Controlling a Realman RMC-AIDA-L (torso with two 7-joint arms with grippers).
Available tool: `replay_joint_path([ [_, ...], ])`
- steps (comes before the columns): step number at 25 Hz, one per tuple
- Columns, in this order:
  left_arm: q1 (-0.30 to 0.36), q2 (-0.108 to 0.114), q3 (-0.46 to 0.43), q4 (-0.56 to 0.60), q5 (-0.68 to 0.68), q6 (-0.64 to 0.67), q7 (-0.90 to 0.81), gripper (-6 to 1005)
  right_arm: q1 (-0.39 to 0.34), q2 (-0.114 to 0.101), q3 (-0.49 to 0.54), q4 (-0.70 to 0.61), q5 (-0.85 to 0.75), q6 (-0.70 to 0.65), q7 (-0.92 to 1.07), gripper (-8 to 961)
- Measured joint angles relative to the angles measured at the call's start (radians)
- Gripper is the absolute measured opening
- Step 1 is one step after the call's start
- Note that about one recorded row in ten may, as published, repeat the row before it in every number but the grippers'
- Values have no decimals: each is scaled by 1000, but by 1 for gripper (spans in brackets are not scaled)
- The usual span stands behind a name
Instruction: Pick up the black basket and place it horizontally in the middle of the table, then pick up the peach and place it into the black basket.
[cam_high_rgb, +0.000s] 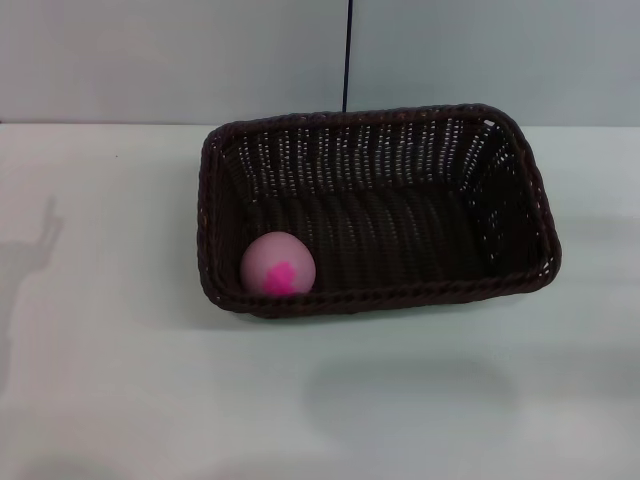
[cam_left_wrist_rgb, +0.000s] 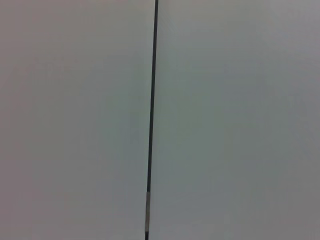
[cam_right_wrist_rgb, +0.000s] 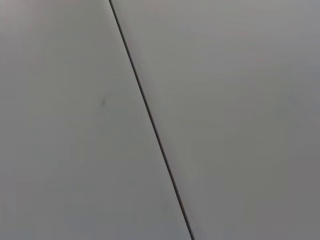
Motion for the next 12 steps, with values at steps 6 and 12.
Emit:
replay_joint_path([
  [6, -2, 1, -5, 5, -1, -15, 2, 844, 1, 0, -2, -8, 0, 31, -4, 758],
  [12, 5, 0, -6, 4, -1, -17, 3, 844, -2, -1, 1, -10, 0, 30, -3, 758],
])
